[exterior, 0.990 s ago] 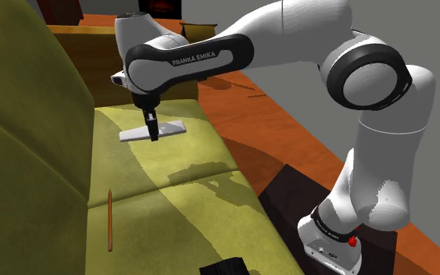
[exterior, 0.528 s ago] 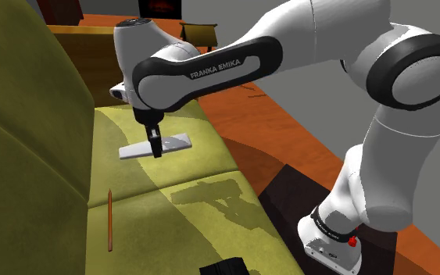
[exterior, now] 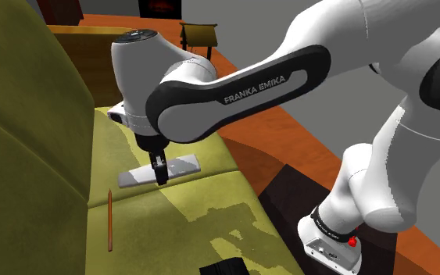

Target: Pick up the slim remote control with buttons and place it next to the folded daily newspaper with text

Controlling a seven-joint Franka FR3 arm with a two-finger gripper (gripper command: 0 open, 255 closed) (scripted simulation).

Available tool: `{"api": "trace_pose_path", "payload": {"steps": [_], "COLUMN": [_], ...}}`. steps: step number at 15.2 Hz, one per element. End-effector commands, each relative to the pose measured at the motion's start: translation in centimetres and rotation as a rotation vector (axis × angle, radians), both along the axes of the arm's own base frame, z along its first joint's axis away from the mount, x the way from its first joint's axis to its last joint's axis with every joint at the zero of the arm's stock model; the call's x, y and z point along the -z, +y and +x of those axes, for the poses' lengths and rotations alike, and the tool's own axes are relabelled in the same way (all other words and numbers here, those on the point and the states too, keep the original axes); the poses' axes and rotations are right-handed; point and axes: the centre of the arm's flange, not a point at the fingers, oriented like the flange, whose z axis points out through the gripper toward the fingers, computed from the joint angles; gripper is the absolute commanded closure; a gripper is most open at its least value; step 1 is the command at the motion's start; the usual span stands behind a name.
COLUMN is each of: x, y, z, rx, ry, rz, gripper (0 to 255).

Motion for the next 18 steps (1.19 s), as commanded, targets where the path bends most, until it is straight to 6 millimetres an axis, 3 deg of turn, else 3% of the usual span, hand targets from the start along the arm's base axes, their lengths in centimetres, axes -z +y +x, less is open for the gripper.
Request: {"api": "trace_pose_path", "payload": {"steps": [1, 18], "x": [0.1, 0.0], "y": [1.2, 11.7], "z": [-2.7, -22.6], "rx": [0.001, 0.001], "ry": [0.000, 0.000], "rz": [0.000, 0.000], "gripper": [255, 255]}}
